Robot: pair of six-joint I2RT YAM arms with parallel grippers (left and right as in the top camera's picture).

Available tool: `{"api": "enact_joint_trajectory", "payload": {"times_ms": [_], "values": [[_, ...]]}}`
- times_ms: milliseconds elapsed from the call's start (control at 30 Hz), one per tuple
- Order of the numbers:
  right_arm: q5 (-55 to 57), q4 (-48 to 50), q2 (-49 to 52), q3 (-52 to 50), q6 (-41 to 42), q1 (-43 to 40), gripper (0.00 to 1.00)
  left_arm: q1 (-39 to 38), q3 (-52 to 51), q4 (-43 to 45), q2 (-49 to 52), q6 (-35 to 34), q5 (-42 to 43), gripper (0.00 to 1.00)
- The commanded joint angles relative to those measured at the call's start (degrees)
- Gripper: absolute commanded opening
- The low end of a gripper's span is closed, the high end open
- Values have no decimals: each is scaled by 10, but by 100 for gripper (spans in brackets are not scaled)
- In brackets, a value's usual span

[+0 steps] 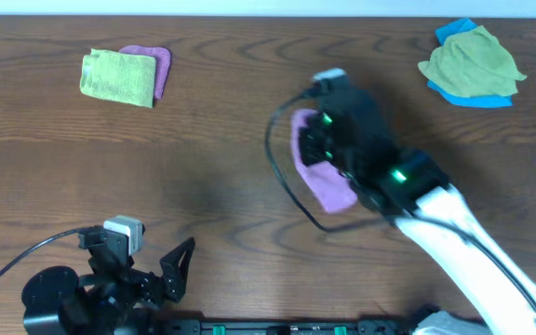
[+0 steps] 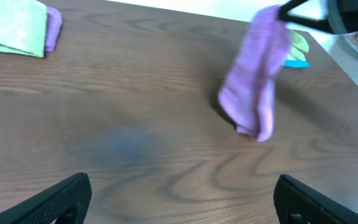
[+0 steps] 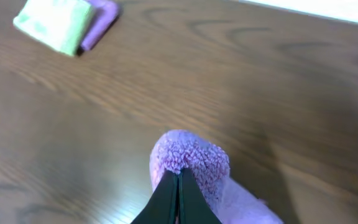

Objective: Fold the cloth
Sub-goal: 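Lift the pink cloth and drag it toward the table center, then lower the pink cloth and reach the left gripper to its corner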

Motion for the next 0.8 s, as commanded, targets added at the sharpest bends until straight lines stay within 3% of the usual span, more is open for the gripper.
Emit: {"api": "enact_joint_trajectory", "payload": {"times_ms": [0,233,400,433,467,500,633,767], "values": [[-78,-1,39,97,-25,4,1,1,10,5,-2,10,-5,95],[-94,-35,63,229,-74,31,1,1,10,4,-1,10,-20,95],[-67,-74,70,231,-90,23,1,1,10,5,-1,10,-20,95],[-43,-95,77,226,-90,18,6,1,10,4,-1,10,-20,95],[-19,-117,85,223,-90,13,71,1,10,4,-1,10,-19,95],[1,-137,96,222,-86,8,99,1,10,4,-1,10,-18,95],[76,-213,123,222,-31,-19,99,1,10,2,-1,10,-16,95],[54,-227,123,222,-20,-35,99,1,10,-2,-1,10,-16,95]]}}
